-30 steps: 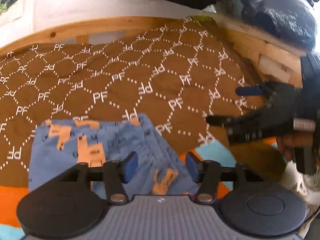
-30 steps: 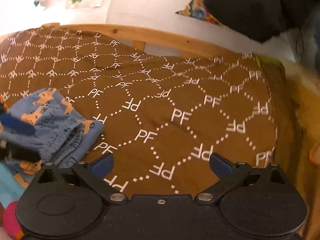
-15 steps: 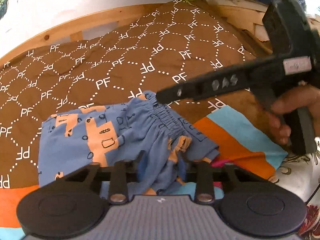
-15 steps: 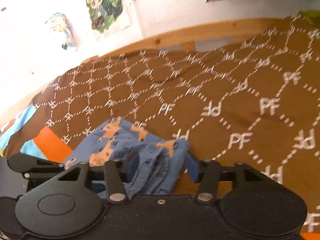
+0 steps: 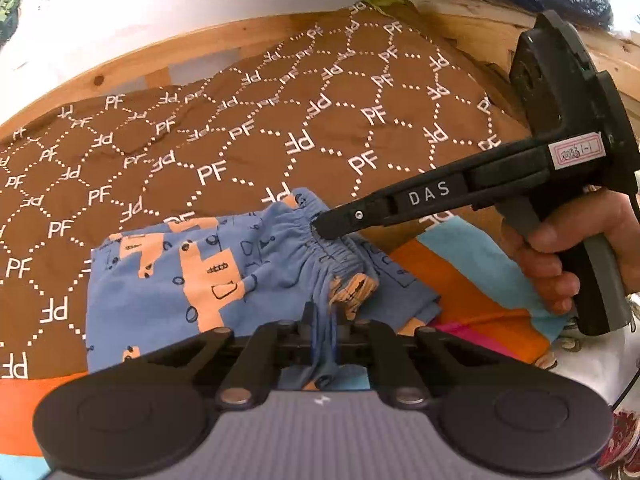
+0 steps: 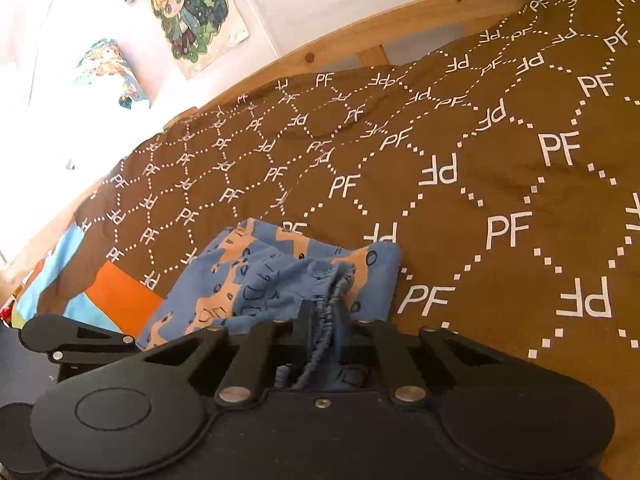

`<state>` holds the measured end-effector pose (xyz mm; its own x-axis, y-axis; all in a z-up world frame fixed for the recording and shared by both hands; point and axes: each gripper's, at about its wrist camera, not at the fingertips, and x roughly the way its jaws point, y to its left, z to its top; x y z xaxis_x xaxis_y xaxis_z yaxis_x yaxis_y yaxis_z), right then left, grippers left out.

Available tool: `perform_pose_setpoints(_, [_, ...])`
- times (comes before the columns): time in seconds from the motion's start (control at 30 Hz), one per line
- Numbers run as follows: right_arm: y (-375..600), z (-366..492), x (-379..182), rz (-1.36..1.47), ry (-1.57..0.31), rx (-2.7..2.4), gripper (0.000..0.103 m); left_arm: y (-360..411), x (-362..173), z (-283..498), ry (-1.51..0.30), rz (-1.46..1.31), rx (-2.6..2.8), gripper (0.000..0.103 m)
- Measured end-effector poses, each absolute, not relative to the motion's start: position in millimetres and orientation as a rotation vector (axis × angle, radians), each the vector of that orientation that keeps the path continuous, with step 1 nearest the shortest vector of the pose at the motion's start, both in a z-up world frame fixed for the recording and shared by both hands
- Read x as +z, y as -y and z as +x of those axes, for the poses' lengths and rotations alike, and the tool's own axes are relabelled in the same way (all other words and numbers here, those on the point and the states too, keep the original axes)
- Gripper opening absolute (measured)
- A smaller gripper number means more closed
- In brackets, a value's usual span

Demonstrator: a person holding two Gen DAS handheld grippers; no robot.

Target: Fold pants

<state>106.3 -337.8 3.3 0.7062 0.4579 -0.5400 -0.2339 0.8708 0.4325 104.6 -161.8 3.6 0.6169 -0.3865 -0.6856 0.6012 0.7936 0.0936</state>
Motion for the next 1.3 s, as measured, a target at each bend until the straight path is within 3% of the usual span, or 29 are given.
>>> perform_pose_setpoints(0.27, [344,97,33,0.321,-0.679,0.389,0.007,161,25,91,-0.672,0.244,-0.589,0.005])
perform_pose_setpoints(0.5, [342,95,15,0.254,-0.779,0.331,0.007,173,-5,98,-0.754,0.278,-0.628,0.006])
perform_pose_setpoints(0.57, [339,95,7,0.222,-0.789,0.332,0.013,169,-10,97,-0.751,0.266,-0.638,0.009])
perform_pose_setpoints(0.67, [347,94,1,0.259,-0.79,0.3,0.032,158,-1,94,-0.746,0.205,-0.664,0.016])
perform_pose_setpoints(0.73, [348,90,9,0.228,-0.762,0.265,0.051,146,10,92,-0.745,0.145,-0.67,0.027])
perform_pose_setpoints(0.77, [345,86,15,0.18,-0.733,0.239,0.058,138,16,89,-0.73,0.112,-0.659,0.045])
perform_pose_setpoints(0.8, [341,84,19,0.148,-0.71,0.222,0.072,129,22,88,-0.706,0.078,-0.627,0.064])
perform_pose_setpoints(0.83, [336,80,24,0.12,-0.685,0.216,0.084,119,29,85,-0.672,0.046,-0.57,0.071])
perform_pose_setpoints(0.9, [327,76,28,0.092,-0.664,0.226,0.096,102,37,81,-0.604,-0.01,-0.435,0.099])
perform_pose_setpoints(0.97, [312,74,28,0.047,-0.669,0.223,0.101,91,38,83,-0.576,-0.028,-0.298,0.103])
perform_pose_setpoints(1.23, [290,61,14,-0.174,-0.767,0.155,0.102,61,-13,107,-0.899,0.034,-0.072,0.103])
perform_pose_setpoints(1.3, [294,60,12,-0.18,-0.813,0.162,0.102,47,-19,97,-0.902,-0.026,-0.07,0.103])
